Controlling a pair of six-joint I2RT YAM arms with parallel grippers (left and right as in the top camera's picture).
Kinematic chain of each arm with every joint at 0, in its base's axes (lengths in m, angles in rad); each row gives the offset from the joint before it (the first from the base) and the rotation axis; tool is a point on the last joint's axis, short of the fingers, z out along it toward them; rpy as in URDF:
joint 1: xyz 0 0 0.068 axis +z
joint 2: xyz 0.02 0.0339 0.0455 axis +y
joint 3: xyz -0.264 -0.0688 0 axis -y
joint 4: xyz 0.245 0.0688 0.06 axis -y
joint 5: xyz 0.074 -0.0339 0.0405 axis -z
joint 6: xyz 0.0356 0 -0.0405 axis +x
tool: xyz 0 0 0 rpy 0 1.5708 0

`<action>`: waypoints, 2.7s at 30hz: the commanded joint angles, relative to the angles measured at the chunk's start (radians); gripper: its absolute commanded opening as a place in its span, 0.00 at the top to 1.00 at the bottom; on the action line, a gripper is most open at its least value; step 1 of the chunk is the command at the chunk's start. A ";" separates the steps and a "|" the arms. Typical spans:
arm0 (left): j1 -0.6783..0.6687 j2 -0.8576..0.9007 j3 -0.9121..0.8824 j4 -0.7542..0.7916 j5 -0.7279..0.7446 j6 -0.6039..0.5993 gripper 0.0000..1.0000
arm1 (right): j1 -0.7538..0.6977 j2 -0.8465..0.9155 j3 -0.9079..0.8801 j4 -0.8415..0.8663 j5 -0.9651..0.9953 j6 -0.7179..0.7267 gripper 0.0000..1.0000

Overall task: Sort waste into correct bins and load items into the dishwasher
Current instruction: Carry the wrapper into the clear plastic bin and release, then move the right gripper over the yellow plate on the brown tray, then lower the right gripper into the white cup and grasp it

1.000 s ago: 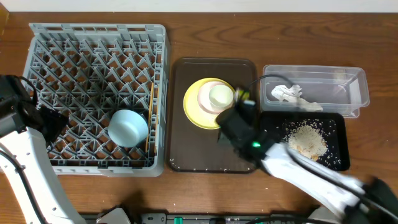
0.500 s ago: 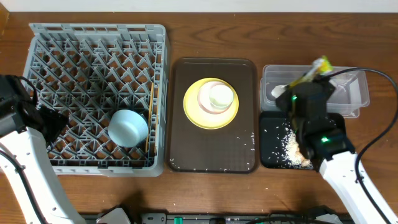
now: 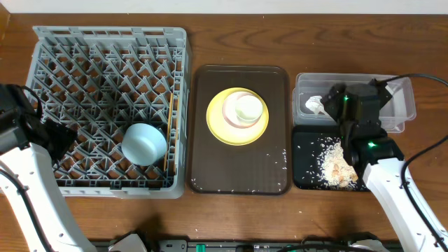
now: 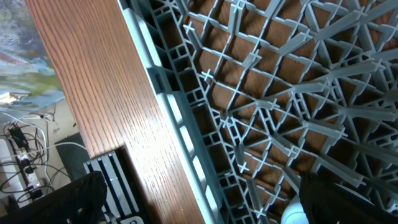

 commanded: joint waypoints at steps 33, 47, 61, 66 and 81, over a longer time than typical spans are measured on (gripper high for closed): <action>0.004 -0.003 0.004 -0.004 -0.005 -0.002 0.00 | 0.497 0.829 1.088 -0.812 -0.262 -0.850 0.84; 0.004 -0.003 0.004 -0.004 -0.005 -0.002 0.00 | 0.510 0.840 1.080 -0.929 -0.175 -0.746 0.75; 0.004 -0.003 0.004 -0.004 -0.005 -0.001 0.00 | 0.538 0.840 0.985 -0.907 -0.198 -0.743 0.75; 0.004 -0.003 0.004 -0.004 -0.005 -0.002 0.00 | 0.538 0.840 0.957 -0.886 -0.198 -0.743 0.86; 0.004 -0.003 0.004 -0.004 -0.005 -0.002 0.00 | 0.537 0.794 0.990 -0.857 -0.172 -0.747 0.99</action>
